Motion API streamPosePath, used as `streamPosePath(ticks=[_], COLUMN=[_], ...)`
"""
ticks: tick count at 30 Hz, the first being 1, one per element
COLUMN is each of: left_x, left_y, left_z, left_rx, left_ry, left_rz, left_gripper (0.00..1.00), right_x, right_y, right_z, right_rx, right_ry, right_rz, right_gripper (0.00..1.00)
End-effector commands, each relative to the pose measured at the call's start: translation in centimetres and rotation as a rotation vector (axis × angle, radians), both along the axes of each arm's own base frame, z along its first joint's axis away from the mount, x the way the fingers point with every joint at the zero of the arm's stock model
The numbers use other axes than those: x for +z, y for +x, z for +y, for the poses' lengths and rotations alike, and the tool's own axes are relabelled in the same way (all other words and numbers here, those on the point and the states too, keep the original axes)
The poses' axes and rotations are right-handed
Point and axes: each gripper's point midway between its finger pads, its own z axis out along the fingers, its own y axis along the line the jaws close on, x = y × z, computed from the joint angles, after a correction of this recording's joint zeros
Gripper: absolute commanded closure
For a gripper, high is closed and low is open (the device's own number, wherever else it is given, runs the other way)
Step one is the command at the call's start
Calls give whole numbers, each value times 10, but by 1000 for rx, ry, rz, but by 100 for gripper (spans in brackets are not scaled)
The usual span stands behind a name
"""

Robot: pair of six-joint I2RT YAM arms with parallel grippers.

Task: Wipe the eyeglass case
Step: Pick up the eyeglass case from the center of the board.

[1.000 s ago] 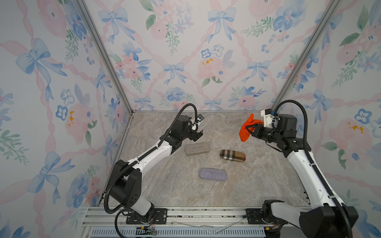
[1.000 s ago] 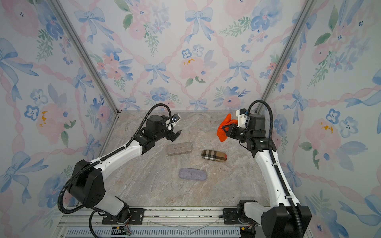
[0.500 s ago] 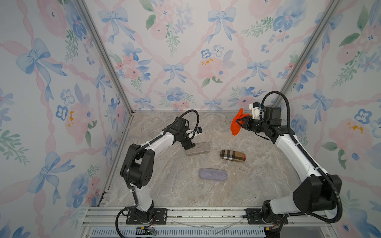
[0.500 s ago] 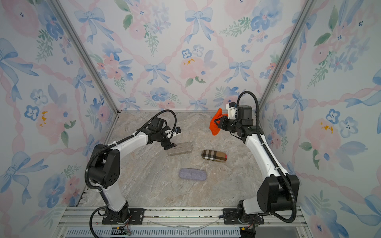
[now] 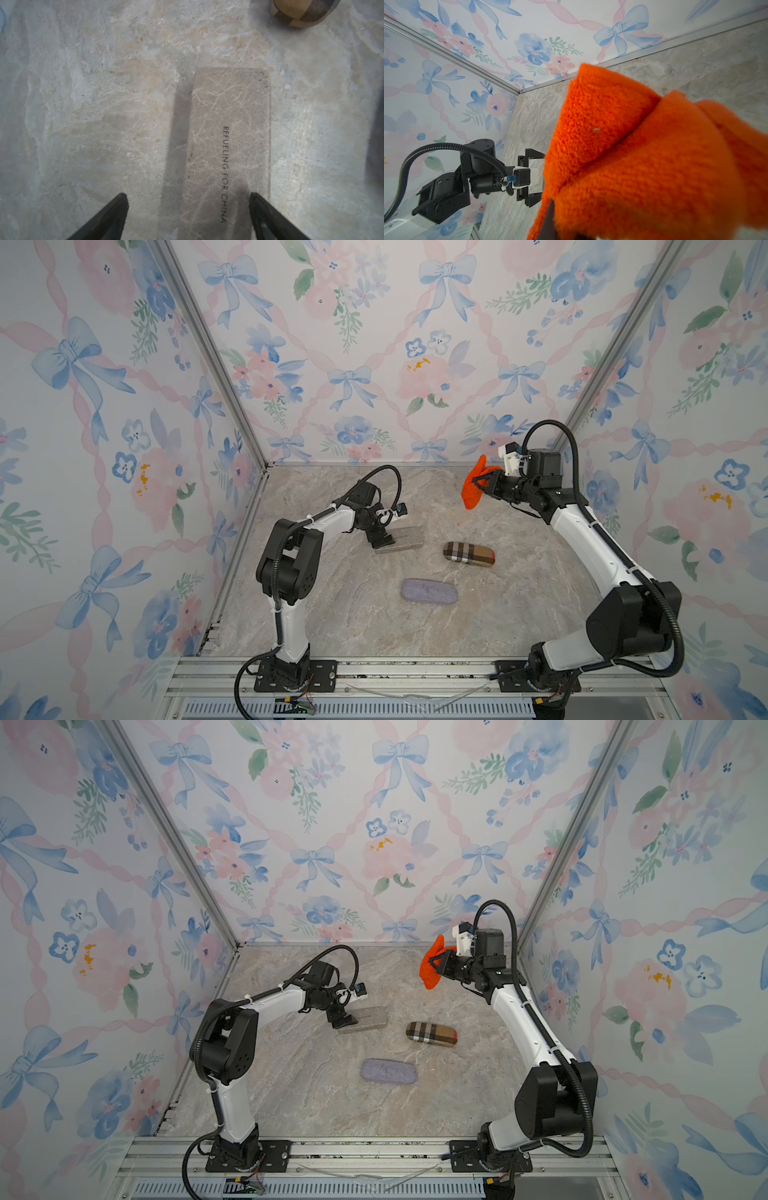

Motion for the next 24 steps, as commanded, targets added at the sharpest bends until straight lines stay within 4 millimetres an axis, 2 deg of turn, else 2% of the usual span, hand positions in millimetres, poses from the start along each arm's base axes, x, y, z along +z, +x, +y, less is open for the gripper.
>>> streamPosePath(ticks=[1,6,9,11,18,24], left_x=[-7,21,33,31,4,-11], left_y=[-15,-18,-20,-24,-33,-38], left_z=[-5,-12,-14,-14,-9,-6], left_rx=[-26,-30,-27,-28,-24,-17], left_ry=[-35,-106,-134,-135,-102,-80], left_rz=[74,47,35,46,121,162], left_gripper=[7,6,9,9,8,6], right_x=[6,7,6,7,8,10], right_y=[6,5,2,1,-2,-2], right_z=[4,8,9,8,10,12], right_rx=[7,16,20,20,30,38], right_ry=[3,13,14,15,17,37], right_rz=[-24,-27,-23,-28,-25,-26], right_gripper=[100,100,100,100,100,100])
